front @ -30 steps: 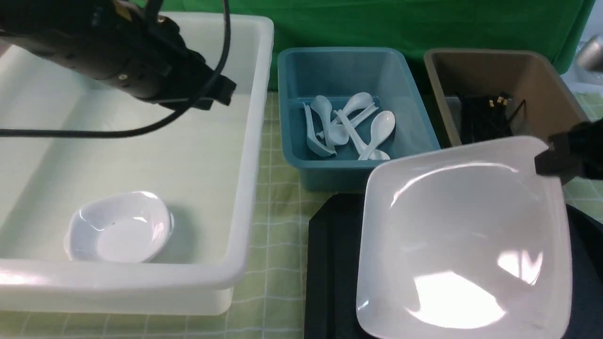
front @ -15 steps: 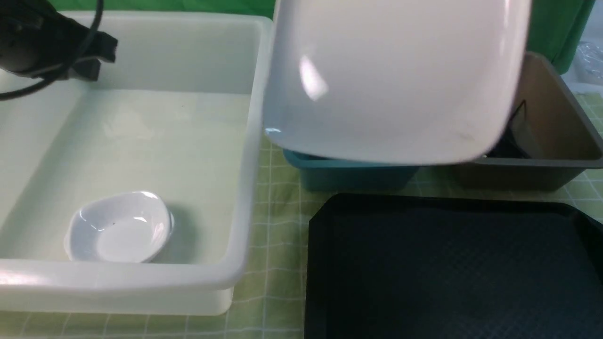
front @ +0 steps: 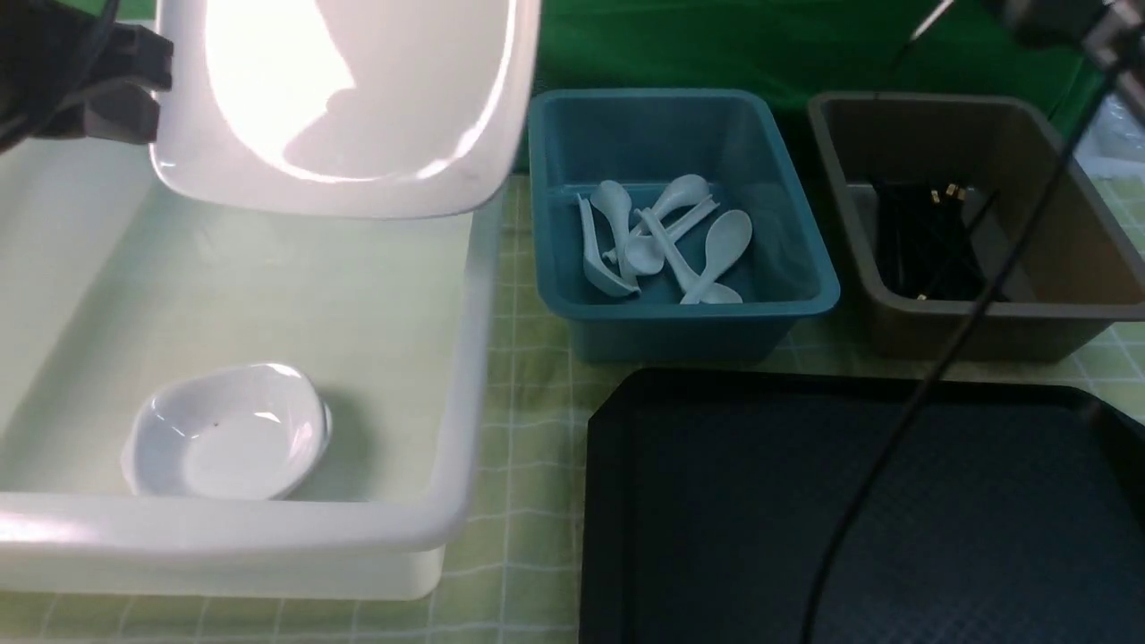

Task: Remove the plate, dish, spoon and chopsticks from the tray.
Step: Use the right arm to put the plate into the large storage box on the left

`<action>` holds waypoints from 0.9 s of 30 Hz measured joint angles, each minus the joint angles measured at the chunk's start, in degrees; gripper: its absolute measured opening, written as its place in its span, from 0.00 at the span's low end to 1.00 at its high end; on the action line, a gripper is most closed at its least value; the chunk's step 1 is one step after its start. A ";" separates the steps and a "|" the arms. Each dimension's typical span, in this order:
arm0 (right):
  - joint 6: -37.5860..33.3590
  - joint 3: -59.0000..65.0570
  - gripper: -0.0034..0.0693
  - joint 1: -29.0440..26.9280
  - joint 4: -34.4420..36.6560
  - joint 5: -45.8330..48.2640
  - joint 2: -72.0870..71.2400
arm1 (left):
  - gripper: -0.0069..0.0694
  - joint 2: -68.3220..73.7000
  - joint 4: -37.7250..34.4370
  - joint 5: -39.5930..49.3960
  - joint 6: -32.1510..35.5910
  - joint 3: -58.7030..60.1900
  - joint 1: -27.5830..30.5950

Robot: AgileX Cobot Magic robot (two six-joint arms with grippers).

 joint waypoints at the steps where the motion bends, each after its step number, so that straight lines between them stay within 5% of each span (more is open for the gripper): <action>1: 0.00 0.00 0.12 0.11 0.00 0.00 0.37 | 0.09 -0.12 0.00 0.07 0.00 0.00 0.00; 12: -1.96 -3.28 0.12 6.78 -4.18 -10.40 9.13 | 0.09 -5.85 -0.46 0.18 -0.06 0.00 0.00; 27: -6.52 -3.28 0.12 9.23 -7.47 -13.59 15.29 | 0.09 -6.35 -0.46 0.39 0.22 0.00 0.00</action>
